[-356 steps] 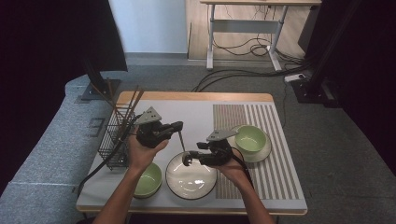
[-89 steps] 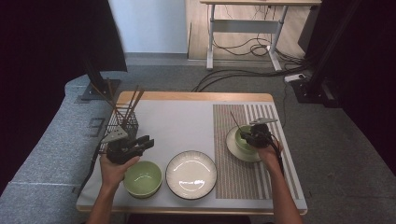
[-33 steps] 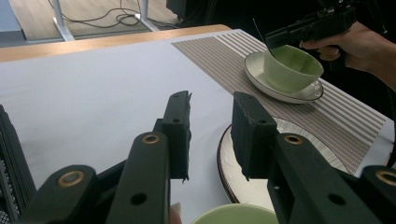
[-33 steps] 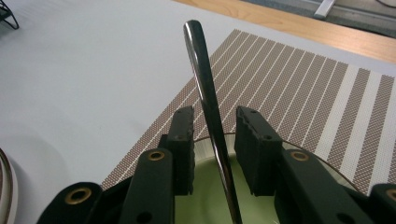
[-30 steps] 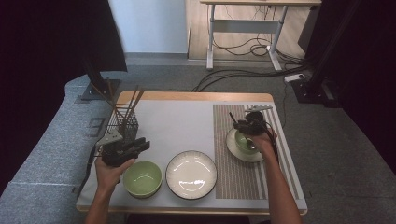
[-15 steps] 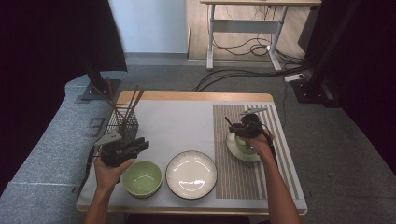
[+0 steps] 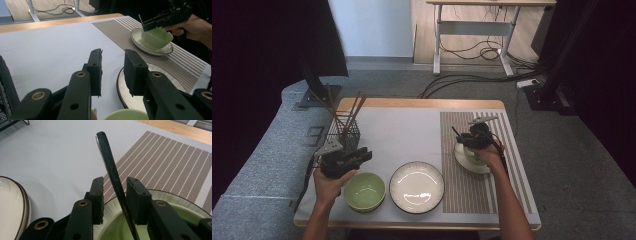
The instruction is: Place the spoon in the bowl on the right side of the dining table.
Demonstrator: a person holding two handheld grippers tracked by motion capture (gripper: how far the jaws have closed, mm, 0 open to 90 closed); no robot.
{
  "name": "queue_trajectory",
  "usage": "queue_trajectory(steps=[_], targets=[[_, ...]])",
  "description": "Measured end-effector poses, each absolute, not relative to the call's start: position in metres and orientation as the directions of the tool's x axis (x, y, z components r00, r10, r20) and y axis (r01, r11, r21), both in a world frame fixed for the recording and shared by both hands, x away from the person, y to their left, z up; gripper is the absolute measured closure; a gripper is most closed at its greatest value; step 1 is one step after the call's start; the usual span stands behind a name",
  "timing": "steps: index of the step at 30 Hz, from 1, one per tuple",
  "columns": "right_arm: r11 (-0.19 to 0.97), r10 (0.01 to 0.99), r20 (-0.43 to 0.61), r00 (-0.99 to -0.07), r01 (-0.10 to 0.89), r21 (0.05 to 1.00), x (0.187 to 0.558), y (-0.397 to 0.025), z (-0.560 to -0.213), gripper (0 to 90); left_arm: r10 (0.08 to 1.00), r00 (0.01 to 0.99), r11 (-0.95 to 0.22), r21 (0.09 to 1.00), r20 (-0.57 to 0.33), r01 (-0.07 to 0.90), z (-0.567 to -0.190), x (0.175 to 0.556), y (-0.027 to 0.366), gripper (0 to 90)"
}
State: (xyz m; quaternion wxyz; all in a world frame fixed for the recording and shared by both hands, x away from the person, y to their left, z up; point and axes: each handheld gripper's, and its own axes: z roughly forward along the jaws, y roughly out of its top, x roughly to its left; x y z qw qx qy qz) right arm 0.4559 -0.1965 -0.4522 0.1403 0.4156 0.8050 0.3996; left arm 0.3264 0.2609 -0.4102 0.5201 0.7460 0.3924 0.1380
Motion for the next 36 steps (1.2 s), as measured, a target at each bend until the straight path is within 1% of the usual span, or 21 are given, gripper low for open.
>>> queue_trajectory(steps=[8, 12, 24, 31, 36], targets=[[0.338, 0.773, 0.107, -0.625, 0.549, 0.765, 0.451, -0.192, -0.450, 67.0, 0.728, 0.655, -0.151, 0.884, -0.203, 0.442, -0.410, 0.326, 0.260, 67.9], [0.327, 0.764, 0.125, -0.633, 0.547, 0.770, 0.447, -0.192, -0.452, 67.0, 0.726, 0.657, -0.152, 0.884, -0.204, 0.442, -0.410, 0.325, 0.260, 67.8], [0.327, 0.751, 0.137, -0.645, 0.545, 0.772, 0.429, -0.193, -0.455, 65.5, 0.716, 0.667, -0.164, 0.879, -0.206, 0.447, -0.411, 0.327, 0.255, 67.7], [0.334, 0.741, 0.138, -0.657, 0.539, 0.773, 0.421, -0.194, -0.457, 63.8, 0.714, 0.668, -0.159, 0.881, -0.209, 0.446, -0.411, 0.327, 0.255, 67.7], [0.327, 0.745, 0.134, -0.653, 0.534, 0.780, 0.419, -0.196, -0.457, 61.0, 0.714, 0.668, -0.160, 0.880, -0.210, 0.447, -0.411, 0.327, 0.255, 67.7]])
